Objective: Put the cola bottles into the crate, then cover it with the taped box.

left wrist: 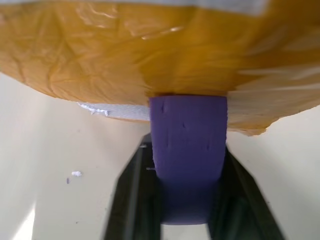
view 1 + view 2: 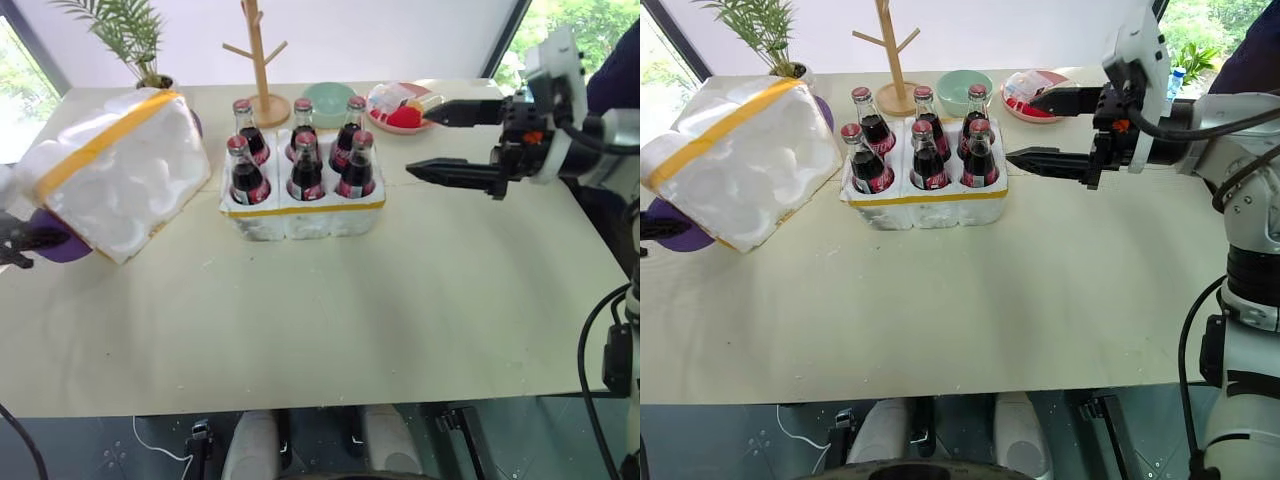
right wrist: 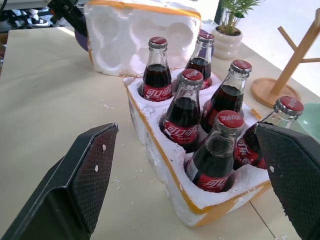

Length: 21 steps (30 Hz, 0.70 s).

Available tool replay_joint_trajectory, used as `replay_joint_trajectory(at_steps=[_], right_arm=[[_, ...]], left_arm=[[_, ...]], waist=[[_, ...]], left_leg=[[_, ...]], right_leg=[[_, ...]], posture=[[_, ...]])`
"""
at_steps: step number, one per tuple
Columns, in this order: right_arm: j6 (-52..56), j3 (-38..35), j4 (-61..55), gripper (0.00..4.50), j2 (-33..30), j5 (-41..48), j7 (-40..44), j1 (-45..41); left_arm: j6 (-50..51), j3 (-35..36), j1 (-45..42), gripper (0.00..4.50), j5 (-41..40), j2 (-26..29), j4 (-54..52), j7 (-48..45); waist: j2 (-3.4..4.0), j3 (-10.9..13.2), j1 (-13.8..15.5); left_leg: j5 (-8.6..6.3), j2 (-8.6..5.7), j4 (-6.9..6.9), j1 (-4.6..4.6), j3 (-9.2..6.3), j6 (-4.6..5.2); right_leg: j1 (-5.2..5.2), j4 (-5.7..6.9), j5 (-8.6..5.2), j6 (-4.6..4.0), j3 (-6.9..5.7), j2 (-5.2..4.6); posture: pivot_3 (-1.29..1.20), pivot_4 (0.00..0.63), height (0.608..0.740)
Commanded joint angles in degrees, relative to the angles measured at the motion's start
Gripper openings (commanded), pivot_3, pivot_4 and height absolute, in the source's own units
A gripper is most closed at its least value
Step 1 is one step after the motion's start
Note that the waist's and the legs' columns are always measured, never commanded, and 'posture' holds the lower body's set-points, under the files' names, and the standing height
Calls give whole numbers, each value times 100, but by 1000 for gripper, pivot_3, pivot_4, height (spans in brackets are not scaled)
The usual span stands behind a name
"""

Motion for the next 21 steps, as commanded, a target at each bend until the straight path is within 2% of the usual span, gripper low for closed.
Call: replay_joint_trajectory(at_steps=[1, 6, 8, 15, 17, 21], right_arm=[[-33, -232, -67, 4500, -100, 79, -107, -115], [315, -338, 66, 4500, -203, 292, -101, -96], [318, -425, 89, 4500, -342, 332, -21, 27], [249, -845, 6, 4500, -835, 460, 289, 732], [386, -975, -43, 4500, -931, 614, 352, 909], [379, -1154, -161, 4500, -985, 685, 236, 1250]], left_arm=[[-250, -87, -151, 257, 256, 43, 146, 64], [-771, 26, -353, 257, 381, 44, 209, 377], [-1311, 181, -419, 257, 364, -31, 57, 606], [-3371, 463, -1014, 257, 761, -786, -836, 2547], [-3990, 357, -1213, 257, 988, -956, -1065, 2873], [-4612, 48, -1695, 257, 1356, -1355, -1350, 3199]], waist=[[-1, -1, 8], [-2, -1, 3], [-2, -1, 13], [-24, -8, 74], [-24, -8, 106], [-23, -8, 100]], left_leg=[[0, 0, 1, 0, 0, 0], [0, 0, 2, 0, 0, 0], [0, 1, 2, -1, 1, 0], [-2, -1, 9, -6, 2, 3], [-2, -3, 12, -6, 4, 4], [-1, -1, 14, -1, 15, 2]], right_leg=[[0, 0, 0, 0, 0, 0], [0, 1, 0, 0, 0, 0], [-2, 0, 0, 0, 0, -1], [6, -4, 5, 7, 0, -14], [6, -4, 7, 10, 1, -13], [4, -4, 7, 10, 11, -1]], posture=[[0, 150, 740], [0, 150, 740], [0, 150, 740], [0, 150, 740], [0, 150, 740], [0, 150, 740]])
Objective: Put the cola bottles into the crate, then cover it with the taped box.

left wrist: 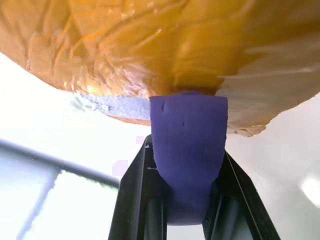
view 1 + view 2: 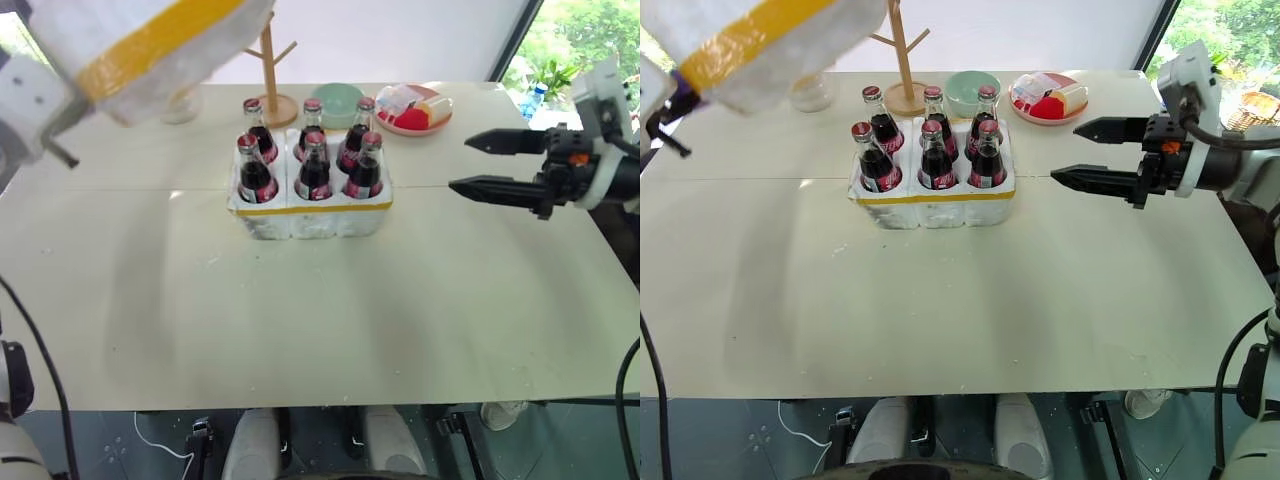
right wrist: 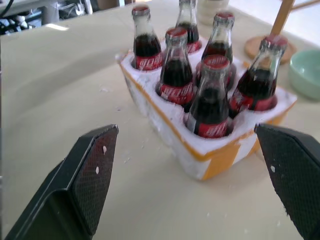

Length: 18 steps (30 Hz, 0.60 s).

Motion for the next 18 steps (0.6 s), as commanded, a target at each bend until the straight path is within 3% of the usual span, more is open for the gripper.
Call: replay_joint_trajectory(at_steps=[1, 10, 18], right_arm=[[6, -362, -199, 4500, -87, 108, -201, 129], [-103, -358, -145, 4500, 85, 38, -793, 270], [-78, -415, -208, 4500, 133, 123, -945, 405]], left_arm=[[-636, -265, -465, 257, 442, -229, -297, 325], [-2014, -1301, -810, 257, 1837, -620, 403, 761], [-2800, -1697, -766, 257, 2929, -476, 358, 1431]], waist=[[0, 0, 12], [1, -1, 9], [0, 0, 33]], left_leg=[[0, 0, 0, 2, 1, 0], [6, 4, 3, 9, 13, -8], [5, 4, 3, 4, 15, -7]], right_leg=[[2, 1, 0, 0, 1, 2], [1, 4, 0, 0, 11, 11], [-1, -1, 1, 1, 13, 9]], posture=[[0, 150, 740], [0, 150, 740], [0, 150, 740]])
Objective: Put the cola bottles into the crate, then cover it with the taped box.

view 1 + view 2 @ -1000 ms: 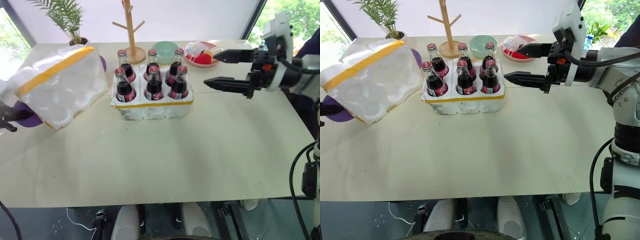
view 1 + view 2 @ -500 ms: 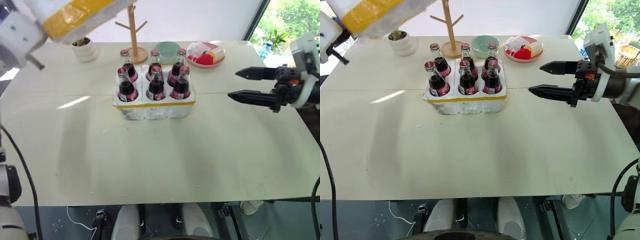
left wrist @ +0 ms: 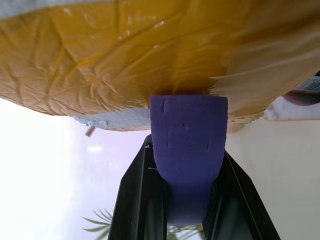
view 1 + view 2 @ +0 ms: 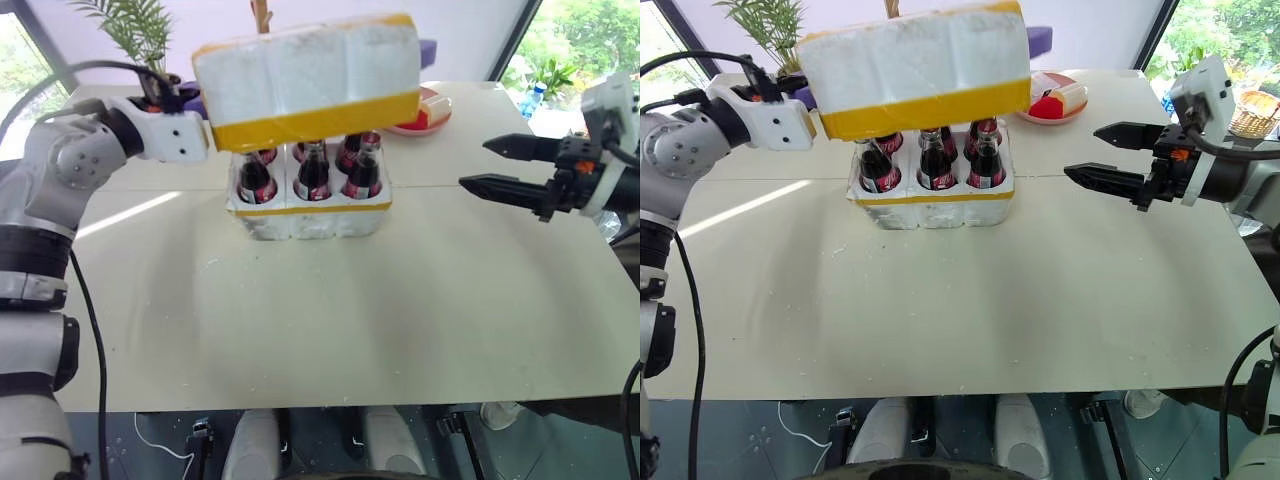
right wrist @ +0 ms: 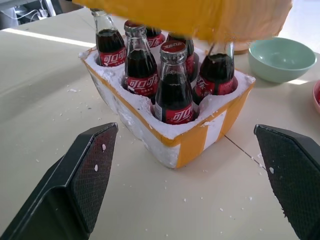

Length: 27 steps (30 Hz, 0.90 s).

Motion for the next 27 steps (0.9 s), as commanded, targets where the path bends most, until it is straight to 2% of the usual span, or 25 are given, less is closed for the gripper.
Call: replay_joint_trajectory(at_steps=[1, 6, 8, 9, 11, 13, 14, 17, 23, 27], right_arm=[[-69, -188, -133, 4500, 47, 97, -106, -16], [-107, -99, -131, 4500, 135, 90, -155, 2], [-130, -65, -113, 4500, 140, 72, -149, -9], [-133, -55, -106, 4500, 147, 74, -149, -19], [-132, -47, -102, 4500, 156, 88, -146, -34], [-135, -39, -105, 4500, 157, 97, -136, -43], [-137, -42, -111, 4500, 153, 100, -128, -36], [-150, -57, -107, 4500, 135, 99, -96, -11], [-187, 3, -114, 4500, 170, 141, 37, -40], [-254, 45, -56, 4500, 147, 93, 153, -16]], left_arm=[[-298, 30, -93, 257, 323, 145, -213, 359], [-367, 123, 16, 257, 477, 268, -472, 545], [-388, 151, 141, 1275, 361, 311, -567, 452], [-333, 160, 230, 1593, 315, 334, -629, 376], [-187, 173, 416, 2512, 333, 383, -768, 295], [-152, 196, 550, 3546, 379, 428, -888, 285], [-140, 249, 715, 3888, 324, 487, -985, 243], [60, 467, 1248, 3888, 7, 633, -1296, 57], [1204, 1221, 2621, 3888, -924, 684, -2401, -591], [2753, 2182, 3444, 3888, -2676, 582, -3475, -1497]], waist=[[0, 0, 7], [0, 0, 13], [1, 0, 3], [1, -1, 2], [1, -1, 5], [1, -1, 5], [1, -1, 6], [1, -1, -3], [2, -1, -14], [2, -1, -26]], left_leg=[[0, 0, 1, 0, 0, 1], [-4, 1, 8, 0, 0, 7], [-3, 1, 8, 0, 0, 6], [-3, 2, 8, 0, 0, 6], [-3, 3, 8, 1, 0, 6], [-3, 3, 11, 1, 0, 6], [-3, 3, 12, 0, 0, 6], [-3, 5, 13, 0, 1, 6], [-6, 10, 20, 0, 2, 10], [-9, 15, 26, -2, 2, 15]], right_leg=[[0, 1, 0, 0, 0, 0], [1, 4, 1, 1, 0, 0], [1, 4, 1, 1, 0, 0], [1, 5, 1, 1, 0, 1], [1, 7, 1, 1, 0, 1], [1, 8, 1, 1, 0, 1], [1, 8, 1, 1, 0, 1], [1, 8, 1, 1, 1, 1], [1, 14, 0, 1, 3, 1], [1, 18, 0, 1, 3, 0]], posture=[[0, 150, 740], [0, 150, 740], [0, 150, 740], [0, 150, 740], [0, 150, 740], [0, 150, 740], [0, 150, 740], [0, 150, 740], [0, 150, 740], [0, 150, 740]])
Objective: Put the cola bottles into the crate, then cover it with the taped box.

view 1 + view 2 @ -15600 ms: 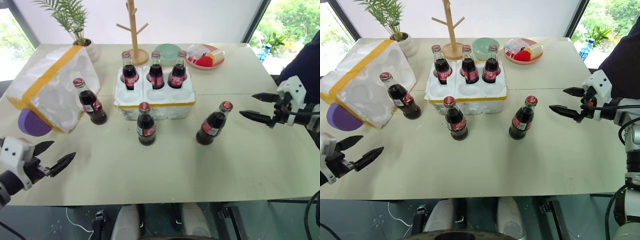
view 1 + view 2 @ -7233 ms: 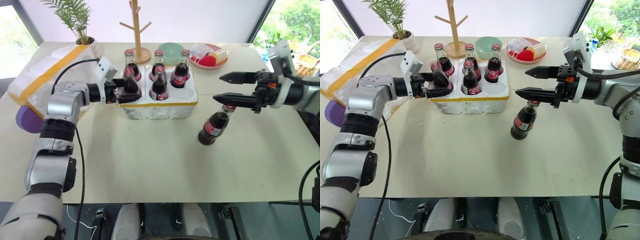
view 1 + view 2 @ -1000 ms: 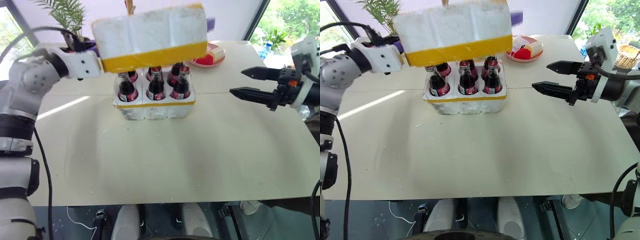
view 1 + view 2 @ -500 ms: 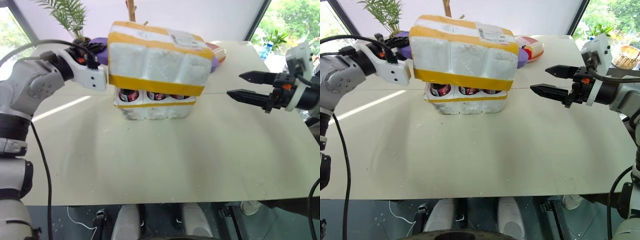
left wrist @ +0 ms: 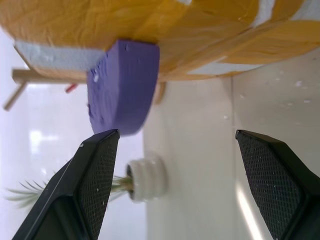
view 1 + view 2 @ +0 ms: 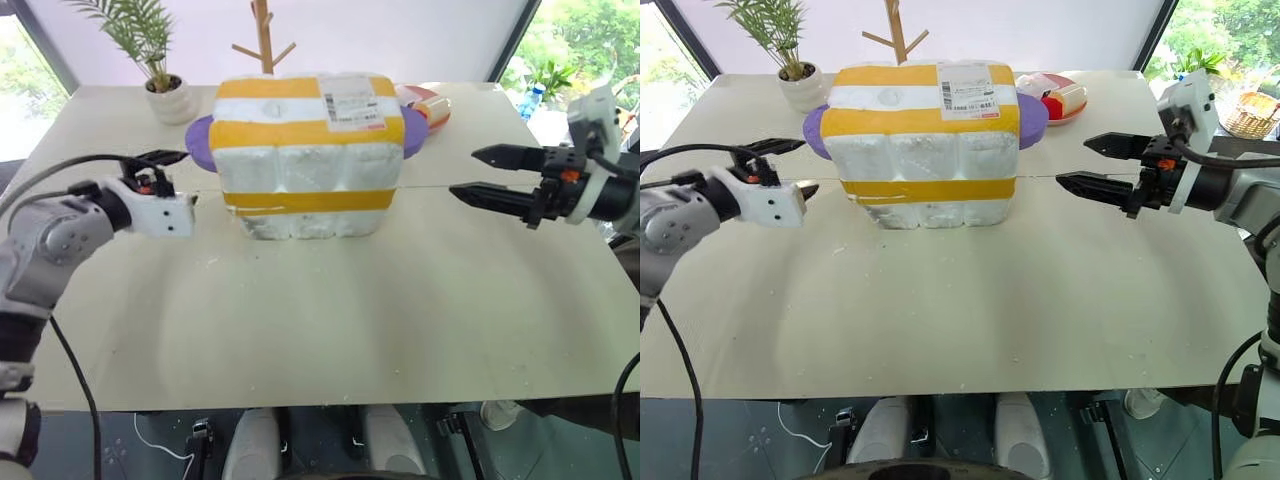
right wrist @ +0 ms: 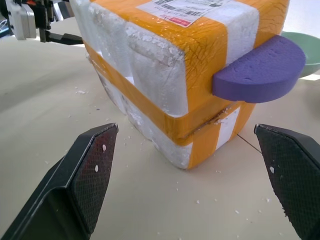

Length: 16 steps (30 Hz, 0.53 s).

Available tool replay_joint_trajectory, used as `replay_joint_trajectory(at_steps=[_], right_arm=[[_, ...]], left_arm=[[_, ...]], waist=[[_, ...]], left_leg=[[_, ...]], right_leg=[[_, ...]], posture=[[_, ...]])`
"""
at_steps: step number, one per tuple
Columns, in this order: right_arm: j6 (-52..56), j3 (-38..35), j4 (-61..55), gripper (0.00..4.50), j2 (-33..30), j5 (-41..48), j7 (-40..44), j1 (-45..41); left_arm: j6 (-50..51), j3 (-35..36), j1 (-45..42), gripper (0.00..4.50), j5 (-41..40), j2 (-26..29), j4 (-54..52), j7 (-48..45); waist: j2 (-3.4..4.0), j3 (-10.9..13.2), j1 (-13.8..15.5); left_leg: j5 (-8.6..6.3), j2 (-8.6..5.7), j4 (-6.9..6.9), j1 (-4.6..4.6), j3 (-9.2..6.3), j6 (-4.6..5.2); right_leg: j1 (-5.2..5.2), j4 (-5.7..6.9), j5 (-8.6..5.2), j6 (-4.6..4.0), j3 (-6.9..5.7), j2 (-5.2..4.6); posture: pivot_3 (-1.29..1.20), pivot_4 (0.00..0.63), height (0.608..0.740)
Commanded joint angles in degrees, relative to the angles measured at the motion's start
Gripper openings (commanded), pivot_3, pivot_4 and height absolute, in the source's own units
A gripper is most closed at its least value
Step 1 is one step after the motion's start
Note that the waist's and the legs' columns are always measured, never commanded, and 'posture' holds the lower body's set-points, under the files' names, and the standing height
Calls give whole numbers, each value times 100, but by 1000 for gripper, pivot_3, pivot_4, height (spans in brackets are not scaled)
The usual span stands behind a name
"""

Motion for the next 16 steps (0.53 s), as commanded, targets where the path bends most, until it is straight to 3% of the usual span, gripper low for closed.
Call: replay_joint_trajectory(at_steps=[1, 4, 7, 11, 16], right_arm=[[-158, -36, -4, 4500, -49, 12, 112, -70], [-209, 31, 120, 4500, -73, -25, 201, -141], [-240, 136, 227, 4500, -103, -12, 376, -224], [-380, 441, 427, 4500, -163, -108, 829, -389], [-592, 830, 728, 4500, -127, -338, 1174, -697]], left_arm=[[1469, 1101, 376, 3888, -1699, 37, -1042, -756], [4142, 2175, 768, 3888, -4012, 106, -1769, -1450], [6153, 3168, 714, 3888, -5783, 462, -1608, -2042], [6841, 3692, 933, 3888, -6274, 1266, -1076, -3278], [6558, 3520, 1043, 3888, -5945, 1754, -698, -3885]], waist=[[0, 0, -5], [0, 0, -21], [-2, 1, -50], [2, 2, -125], [6, 1, -129]], left_leg=[[0, 1, 4, 0, -2, 0], [-1, 3, 7, 1, -3, 1], [-1, 2, 11, 4, -6, 1], [-1, 2, 19, 4, -12, 1], [-2, 0, 10, 11, -8, 2]], right_leg=[[1, 3, 0, 0, 0, 0], [4, 5, 0, 0, 0, -1], [6, 8, -1, 1, 0, 1], [11, 10, -3, 1, -2, 6], [9, 10, -5, -3, -2, 9]], posture=[[0, 150, 740], [0, 150, 740], [0, 150, 740], [0, 150, 740], [0, 150, 740]])
